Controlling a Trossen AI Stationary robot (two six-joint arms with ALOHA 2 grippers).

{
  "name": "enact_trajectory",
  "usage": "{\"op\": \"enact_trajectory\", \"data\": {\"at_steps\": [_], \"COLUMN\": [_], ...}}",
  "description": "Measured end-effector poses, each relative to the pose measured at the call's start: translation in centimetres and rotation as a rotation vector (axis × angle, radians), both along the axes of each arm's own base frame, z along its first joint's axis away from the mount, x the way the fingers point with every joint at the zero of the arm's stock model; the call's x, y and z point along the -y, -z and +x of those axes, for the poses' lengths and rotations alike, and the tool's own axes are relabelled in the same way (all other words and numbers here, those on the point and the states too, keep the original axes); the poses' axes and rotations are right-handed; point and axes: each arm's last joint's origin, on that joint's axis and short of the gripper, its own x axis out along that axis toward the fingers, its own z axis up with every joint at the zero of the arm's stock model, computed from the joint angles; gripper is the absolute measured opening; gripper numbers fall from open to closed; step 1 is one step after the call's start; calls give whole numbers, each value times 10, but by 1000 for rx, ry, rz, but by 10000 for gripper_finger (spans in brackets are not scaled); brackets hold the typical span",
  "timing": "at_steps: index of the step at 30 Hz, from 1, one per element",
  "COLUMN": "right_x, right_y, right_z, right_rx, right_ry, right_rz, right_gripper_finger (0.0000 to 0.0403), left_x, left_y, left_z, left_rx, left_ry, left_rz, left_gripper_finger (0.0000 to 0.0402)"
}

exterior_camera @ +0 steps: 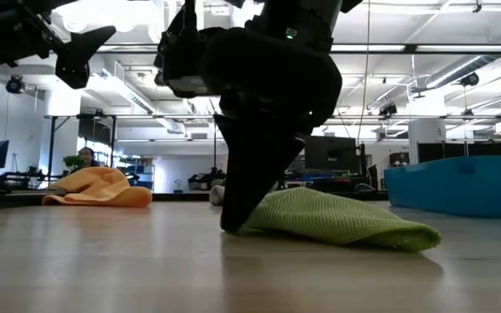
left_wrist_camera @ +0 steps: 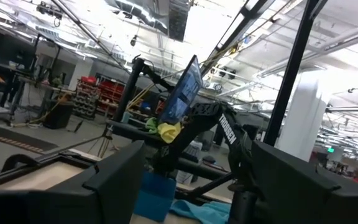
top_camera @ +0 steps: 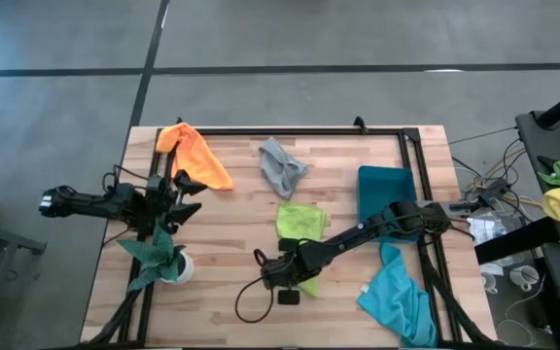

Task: Roll microfiber towels into tight, uniform cylinder then place into a basket
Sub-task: Roll the green towel

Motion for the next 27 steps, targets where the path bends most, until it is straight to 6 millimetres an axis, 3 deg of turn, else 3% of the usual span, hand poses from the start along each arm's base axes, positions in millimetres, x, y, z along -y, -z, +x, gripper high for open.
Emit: {"op": "enact_trajectory", "data": {"at_steps": [5,7,12,18,24,27], "right_x": [0,0,-2,-1,-9,-17], "right_y": [-8,-28,-100,-148,-154,-155], "right_z": [-2,-5,-23,-49,-64,-69], "right_rx": [5,13,79,83,28,29], "right_ry": [34,43,43,59,73,76], "right_rz": [15,19,1,-15,-21,-11], "right_gripper_finger": [12,10,9,9,9,9], "left_x": [2,3,5,10,16,13], "left_y": [-1,-6,-23,-27,-23,-8], "left_z": [9,14,30,69,127,156], "left_rx": [-161,-233,-304,-475,-635,-741], "left_ry": [21,19,38,46,83,99], "left_rz": [32,69,197,314,485,546], "left_gripper_finger": [278,278,278,278,278,278]}}
